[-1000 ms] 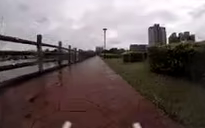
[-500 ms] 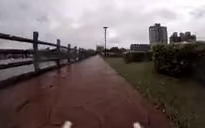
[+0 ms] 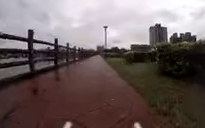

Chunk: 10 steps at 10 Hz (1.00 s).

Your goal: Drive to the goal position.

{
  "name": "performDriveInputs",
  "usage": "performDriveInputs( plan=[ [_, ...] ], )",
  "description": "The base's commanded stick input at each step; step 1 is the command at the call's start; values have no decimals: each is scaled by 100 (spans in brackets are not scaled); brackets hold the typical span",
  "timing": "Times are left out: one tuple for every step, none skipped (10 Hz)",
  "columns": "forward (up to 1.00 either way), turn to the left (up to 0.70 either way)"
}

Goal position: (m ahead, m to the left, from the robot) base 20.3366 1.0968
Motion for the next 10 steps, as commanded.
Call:
performDriveInputs(
  plan=[
    [50, 0],
    [50, 0],
    [50, 0],
    [50, 0],
    [50, 0],
    [50, 0],
    [50, 1],
    [50, 46],
    [50, 50],
    [50, 50]
  ],
)
